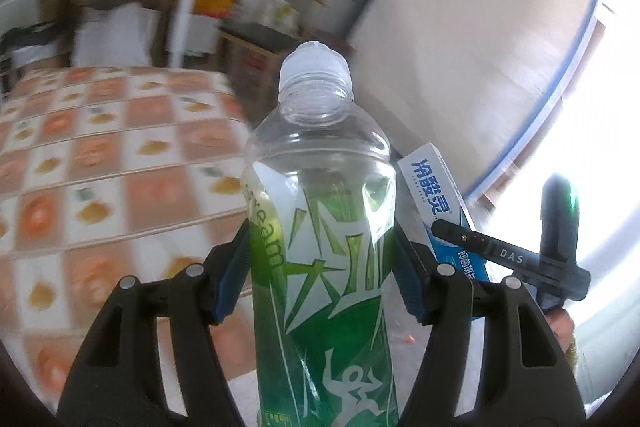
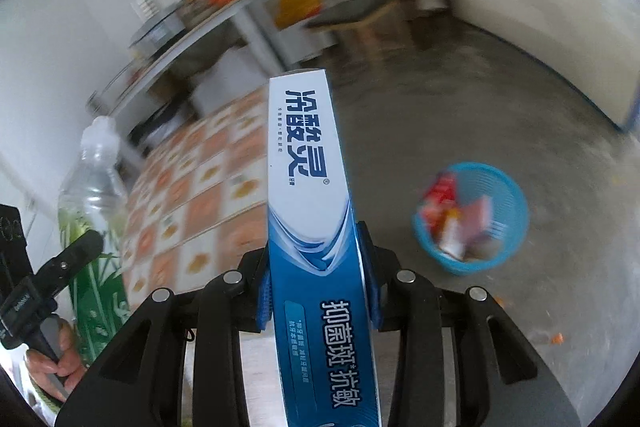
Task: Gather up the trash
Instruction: 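Carry the bottle and toothpaste box toward the blue wastebasket with both tools, then open both tools over the blue wastebasket to drop the bottle and box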
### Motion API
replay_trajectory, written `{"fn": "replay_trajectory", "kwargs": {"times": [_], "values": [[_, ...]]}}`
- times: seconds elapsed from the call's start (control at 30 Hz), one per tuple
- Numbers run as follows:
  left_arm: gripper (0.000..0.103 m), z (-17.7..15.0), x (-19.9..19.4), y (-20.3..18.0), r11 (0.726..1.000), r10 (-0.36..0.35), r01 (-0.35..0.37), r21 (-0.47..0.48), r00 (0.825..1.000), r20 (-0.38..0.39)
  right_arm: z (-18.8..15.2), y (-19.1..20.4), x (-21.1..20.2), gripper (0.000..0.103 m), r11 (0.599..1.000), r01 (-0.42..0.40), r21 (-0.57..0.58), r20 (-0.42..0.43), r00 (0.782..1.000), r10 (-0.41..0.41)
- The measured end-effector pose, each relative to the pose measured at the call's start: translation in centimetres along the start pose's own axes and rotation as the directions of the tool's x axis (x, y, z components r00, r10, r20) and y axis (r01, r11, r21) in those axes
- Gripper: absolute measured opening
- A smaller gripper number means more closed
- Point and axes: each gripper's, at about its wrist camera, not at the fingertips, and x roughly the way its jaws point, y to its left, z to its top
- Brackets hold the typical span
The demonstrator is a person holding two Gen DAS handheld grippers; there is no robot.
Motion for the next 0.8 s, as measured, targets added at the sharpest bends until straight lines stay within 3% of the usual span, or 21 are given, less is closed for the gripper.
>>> {"fn": "replay_trajectory", "kwargs": {"times": [0.1, 0.2, 0.3, 0.37, 0.5, 0.63, 0.73, 0.8], "values": [[0.061, 1.3, 4.1, -2.6, 0.997, -0.063, 0.067, 0.039, 0.994, -0.085, -0.7, -5.8, -0.5, 0.035, 0.989, 0.067, 0.129, 0.002, 0.998, -0.068], [0.061, 1.9, 8.9, -5.1, 0.992, -0.112, 0.122, 0.043, 0.977, -0.184, -2.0, -10.1, 0.3, 0.035, 0.968, 0.093, 0.233, -0.03, 0.996, -0.088], [0.061, 1.8, 14.0, -6.8, 0.988, -0.133, 0.149, 0.034, 0.948, -0.29, -3.1, -13.4, 2.1, 0.035, 0.941, 0.097, 0.324, -0.073, 0.994, -0.077], [0.061, 1.4, 17.9, -7.6, 0.987, -0.139, 0.157, 0.018, 0.92, -0.367, -3.6, -14.9, 3.7, 0.035, 0.928, 0.099, 0.359, -0.094, 0.993, -0.069], [0.061, 0.3, 24.0, -8.9, 0.989, -0.123, 0.145, 0.012, 0.876, -0.467, -3.8, -17.5, 7.6, 0.035, 0.894, 0.102, 0.436, -0.145, 0.988, -0.042], [0.061, -0.1, 28.9, -9.8, 0.992, -0.094, 0.123, 0.022, 0.847, -0.523, -2.7, -19.8, 10.7, 0.035, 0.859, 0.1, 0.503, -0.164, 0.986, -0.019], [0.061, 0.8, 32.4, -10.7, 0.992, -0.085, 0.123, 0.036, 0.839, -0.537, -0.9, -22.0, 12.9, 0.036, 0.832, 0.091, 0.548, -0.151, 0.988, -0.009], [0.065, 2.1, 34.2, -10.8, 0.991, -0.089, 0.129, 0.037, 0.84, -0.535, 0.4, -23.7, 14.3, 0.051, 0.816, 0.07, 0.573, -0.122, 0.993, 0.0]]}}
